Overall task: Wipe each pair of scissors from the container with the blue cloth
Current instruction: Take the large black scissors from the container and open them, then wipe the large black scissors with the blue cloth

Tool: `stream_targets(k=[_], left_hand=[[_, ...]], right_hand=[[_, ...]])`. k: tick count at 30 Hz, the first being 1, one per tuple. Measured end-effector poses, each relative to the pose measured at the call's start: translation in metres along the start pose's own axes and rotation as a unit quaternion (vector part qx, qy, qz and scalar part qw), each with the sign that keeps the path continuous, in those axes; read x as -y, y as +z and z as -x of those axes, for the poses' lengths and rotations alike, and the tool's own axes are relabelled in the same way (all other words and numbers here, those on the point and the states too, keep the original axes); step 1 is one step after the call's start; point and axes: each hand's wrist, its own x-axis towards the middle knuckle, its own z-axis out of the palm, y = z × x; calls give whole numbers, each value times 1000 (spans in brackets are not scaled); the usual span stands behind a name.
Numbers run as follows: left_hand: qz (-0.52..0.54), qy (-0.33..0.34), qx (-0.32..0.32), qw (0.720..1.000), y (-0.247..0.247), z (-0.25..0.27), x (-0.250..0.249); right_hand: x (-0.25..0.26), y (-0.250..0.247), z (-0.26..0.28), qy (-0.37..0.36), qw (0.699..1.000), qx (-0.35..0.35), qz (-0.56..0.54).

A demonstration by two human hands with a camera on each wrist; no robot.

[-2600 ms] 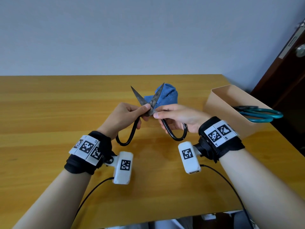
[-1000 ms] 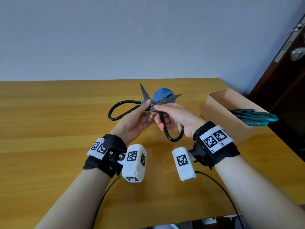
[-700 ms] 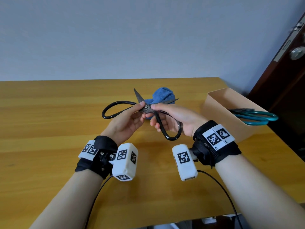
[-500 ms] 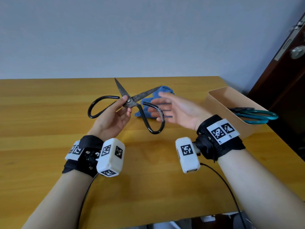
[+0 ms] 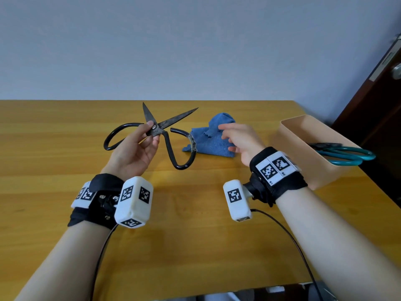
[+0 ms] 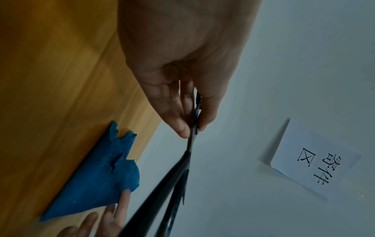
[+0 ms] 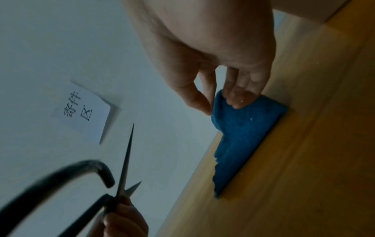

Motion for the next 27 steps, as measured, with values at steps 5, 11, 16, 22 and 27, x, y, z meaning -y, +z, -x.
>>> stream_targets(k=[5, 11, 16, 22, 27], left_hand=[[2, 0, -10, 1000, 2, 0, 4], [7, 5, -12, 1000, 6, 1, 4], [14, 11, -14, 1000, 8, -2, 2], [6, 24, 1, 1000, 16, -9, -7], [-2, 36, 16, 999, 34, -16, -19]], right_hand=[[8, 11, 1, -11, 980, 185, 69], [9, 29, -8, -10, 948, 232, 217], [2, 35, -12, -48, 908, 213, 357], [5, 21, -20, -103, 950, 101, 278], [21, 2, -21, -190, 979, 22, 68]])
